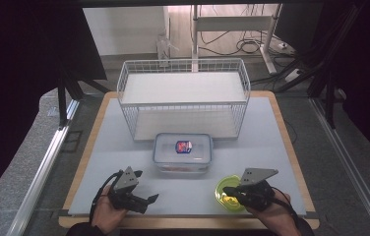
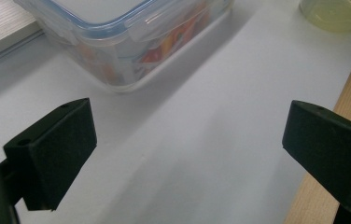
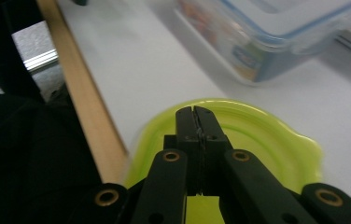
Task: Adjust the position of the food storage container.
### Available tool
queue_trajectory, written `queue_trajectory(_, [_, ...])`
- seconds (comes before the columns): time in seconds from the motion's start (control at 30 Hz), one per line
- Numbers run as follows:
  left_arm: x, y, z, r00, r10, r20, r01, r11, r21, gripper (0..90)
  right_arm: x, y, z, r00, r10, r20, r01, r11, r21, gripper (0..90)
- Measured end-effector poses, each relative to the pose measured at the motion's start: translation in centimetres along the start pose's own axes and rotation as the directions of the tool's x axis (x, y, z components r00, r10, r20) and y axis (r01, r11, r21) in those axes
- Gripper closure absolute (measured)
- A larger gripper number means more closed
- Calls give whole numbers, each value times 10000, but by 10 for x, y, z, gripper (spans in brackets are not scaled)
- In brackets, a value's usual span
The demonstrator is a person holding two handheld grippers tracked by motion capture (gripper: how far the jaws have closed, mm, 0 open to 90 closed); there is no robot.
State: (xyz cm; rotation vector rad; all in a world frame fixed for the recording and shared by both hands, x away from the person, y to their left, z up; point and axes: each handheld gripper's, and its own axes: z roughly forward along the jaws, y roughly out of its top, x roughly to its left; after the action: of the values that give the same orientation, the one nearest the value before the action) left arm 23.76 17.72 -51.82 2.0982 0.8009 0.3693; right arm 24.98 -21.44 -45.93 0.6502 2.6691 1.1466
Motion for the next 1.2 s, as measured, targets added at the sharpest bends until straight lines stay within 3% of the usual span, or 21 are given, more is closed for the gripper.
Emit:
queue_trajectory(0.2, [0,0,0,10000,1,-4,-1,10000,15,31,13,1,6,9980,-290,-559,302,9993,218,900])
queue_trajectory(0.37, [0,0,1,10000,49,-18,-49,9999,98,31,24,0,14,9912,-429,-1250,496,9975,511,900])
queue_trajectory(0.63, [0,-1,2,9999,95,-71,-94,9997,213,31,22,-3,17,9855,-291,-1671,422,9963,754,900])
queue_trajectory(0.77, [0,-1,3,9999,125,-72,-124,9996,257,31,17,-4,16,9872,-101,-1589,230,9966,794,900])
queue_trajectory(0.87, [-1,-1,3,9998,155,-85,-152,9994,317,31,11,-7,17,9925,-44,-1219,172,9944,1045,900])
queue_trajectory(1.2, [-1,-1,6,9996,260,-117,-254,9985,483,31,-9,-12,12,9960,277,-854,-202,9960,869,900])
